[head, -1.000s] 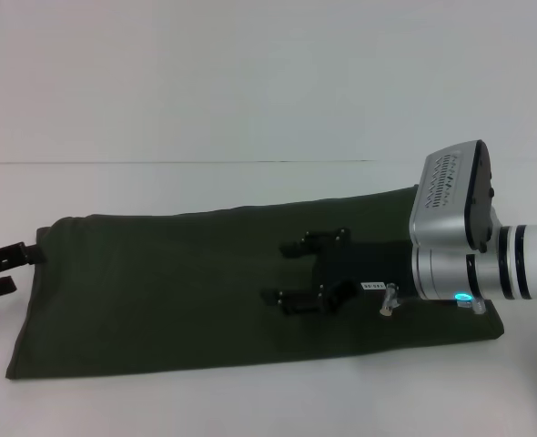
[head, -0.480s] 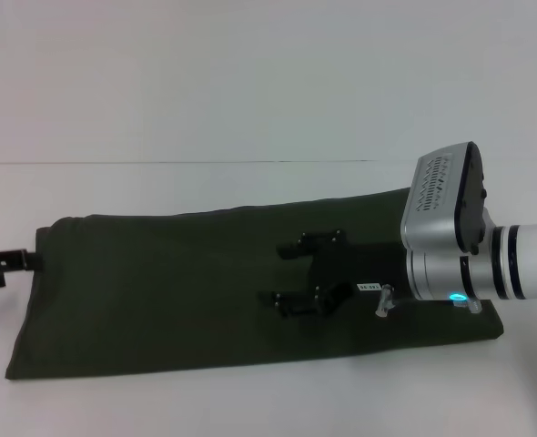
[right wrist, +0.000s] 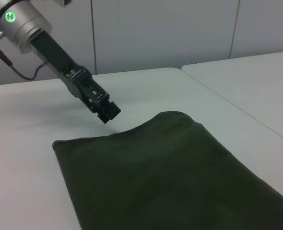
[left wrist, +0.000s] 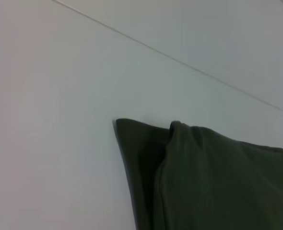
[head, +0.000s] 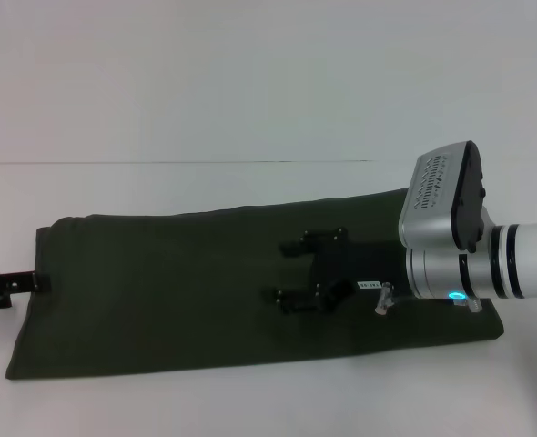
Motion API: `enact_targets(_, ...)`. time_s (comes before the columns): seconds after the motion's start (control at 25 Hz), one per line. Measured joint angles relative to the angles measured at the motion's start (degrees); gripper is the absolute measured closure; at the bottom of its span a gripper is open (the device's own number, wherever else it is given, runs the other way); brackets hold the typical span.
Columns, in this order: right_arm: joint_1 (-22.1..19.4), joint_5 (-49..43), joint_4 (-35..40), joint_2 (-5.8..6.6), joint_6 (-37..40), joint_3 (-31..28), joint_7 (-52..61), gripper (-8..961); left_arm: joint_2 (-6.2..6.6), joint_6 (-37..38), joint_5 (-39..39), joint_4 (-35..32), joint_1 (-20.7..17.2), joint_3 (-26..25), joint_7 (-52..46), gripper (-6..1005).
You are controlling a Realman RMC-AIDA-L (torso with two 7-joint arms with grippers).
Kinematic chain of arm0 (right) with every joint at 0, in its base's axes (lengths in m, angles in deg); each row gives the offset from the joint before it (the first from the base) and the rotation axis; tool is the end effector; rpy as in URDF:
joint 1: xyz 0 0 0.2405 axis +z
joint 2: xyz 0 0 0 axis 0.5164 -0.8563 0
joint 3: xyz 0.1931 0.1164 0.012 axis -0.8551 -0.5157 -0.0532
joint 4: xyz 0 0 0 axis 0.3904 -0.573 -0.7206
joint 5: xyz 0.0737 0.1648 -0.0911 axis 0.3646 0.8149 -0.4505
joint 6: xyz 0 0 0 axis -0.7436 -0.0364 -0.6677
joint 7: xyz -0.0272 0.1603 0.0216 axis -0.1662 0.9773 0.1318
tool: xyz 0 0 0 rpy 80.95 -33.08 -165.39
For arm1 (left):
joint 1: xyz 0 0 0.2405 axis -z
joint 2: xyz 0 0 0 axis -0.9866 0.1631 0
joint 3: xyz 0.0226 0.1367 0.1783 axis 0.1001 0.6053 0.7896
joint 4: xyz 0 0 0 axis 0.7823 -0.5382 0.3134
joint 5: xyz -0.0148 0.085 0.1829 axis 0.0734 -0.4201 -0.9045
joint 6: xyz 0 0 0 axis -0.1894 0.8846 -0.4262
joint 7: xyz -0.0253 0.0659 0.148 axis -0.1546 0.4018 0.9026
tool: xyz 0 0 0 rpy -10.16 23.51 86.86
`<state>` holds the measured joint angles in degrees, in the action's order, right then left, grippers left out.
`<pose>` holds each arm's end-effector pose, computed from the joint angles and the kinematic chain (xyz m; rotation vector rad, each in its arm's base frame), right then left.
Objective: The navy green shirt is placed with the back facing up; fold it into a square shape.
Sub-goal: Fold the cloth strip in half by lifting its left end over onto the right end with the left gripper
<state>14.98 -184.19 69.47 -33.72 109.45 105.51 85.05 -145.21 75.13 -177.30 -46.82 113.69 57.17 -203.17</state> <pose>0.1685 0.3747 -0.0811 -2.7808 0.2861 0.3975 -0.3389 0.3530 0.0752 -1.9440 -1.6940 -0.3777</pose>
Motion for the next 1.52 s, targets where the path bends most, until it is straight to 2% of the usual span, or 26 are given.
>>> enact_targets(0.88, 0.34, 0.78, -0.03, 0.00, -0.73, 0.00, 0.25, 156, -1.63, -4.73, -0.10, 1.27, -0.35, 1.73, 2.21, 133)
enact_targets(1.52, 0.52, 0.78, -0.16, -0.07, -1.25, 0.00, 0.40, 155, -2.13, -5.32, -0.10, 1.27, -0.47, 1.99, 2.58, 132)
